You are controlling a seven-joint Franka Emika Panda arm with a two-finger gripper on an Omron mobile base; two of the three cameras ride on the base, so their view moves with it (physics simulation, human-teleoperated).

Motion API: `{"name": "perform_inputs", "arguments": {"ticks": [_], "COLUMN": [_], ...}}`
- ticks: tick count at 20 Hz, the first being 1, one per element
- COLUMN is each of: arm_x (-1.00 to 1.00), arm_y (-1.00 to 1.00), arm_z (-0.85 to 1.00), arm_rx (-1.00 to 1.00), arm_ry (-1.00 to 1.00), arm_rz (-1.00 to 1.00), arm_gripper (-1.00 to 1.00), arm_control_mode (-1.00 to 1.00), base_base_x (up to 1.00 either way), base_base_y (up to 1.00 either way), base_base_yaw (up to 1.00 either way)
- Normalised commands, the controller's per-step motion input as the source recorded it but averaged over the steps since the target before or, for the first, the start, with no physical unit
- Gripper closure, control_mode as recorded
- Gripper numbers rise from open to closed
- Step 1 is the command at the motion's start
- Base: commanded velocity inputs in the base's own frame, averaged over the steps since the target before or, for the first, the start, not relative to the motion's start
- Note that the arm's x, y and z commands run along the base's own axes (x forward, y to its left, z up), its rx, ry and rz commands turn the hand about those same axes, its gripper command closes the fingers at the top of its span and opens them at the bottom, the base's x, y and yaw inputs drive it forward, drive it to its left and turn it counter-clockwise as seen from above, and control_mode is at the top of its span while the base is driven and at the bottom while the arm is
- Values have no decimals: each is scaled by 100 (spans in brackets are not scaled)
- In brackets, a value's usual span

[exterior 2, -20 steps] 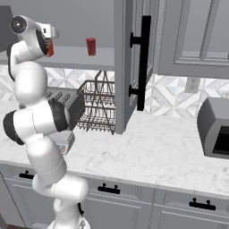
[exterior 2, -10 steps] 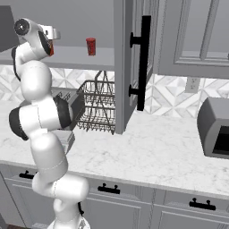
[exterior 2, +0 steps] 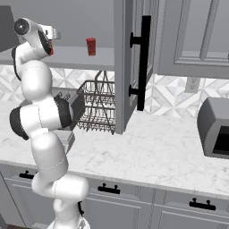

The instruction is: Pick the boxed food and place it on the digital scale for weighing, and close the cabinet.

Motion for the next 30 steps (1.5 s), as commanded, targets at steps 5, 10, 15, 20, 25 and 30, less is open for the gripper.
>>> {"name": "perform_inputs", "arguments": {"ticks": [5, 10, 15, 20, 25, 30], "arm_x": [-39, -77, -99, -100, -100, -97], "arm_y": [-10, -9, -11, -36, -61, -44], "arm_z": [0, 0, 0, 0, -10, -27], "arm_rx": [1, 2, 3, 2, 0, 0], "arm_ry": [-1, 0, 0, 1, 8, 11], "arm_rz": [0, 0, 0, 0, 0, 20], "arm_gripper": [100, 100, 100, 100, 100, 100], "arm_control_mode": [-100, -100, -100, -100, -100, -100], "base_base_x": [0, 0, 0, 0, 0, 0], "base_base_y": [0, 0, 0, 0, 0, 0], "base_base_yaw": [0, 0, 0, 0, 0, 0]}}
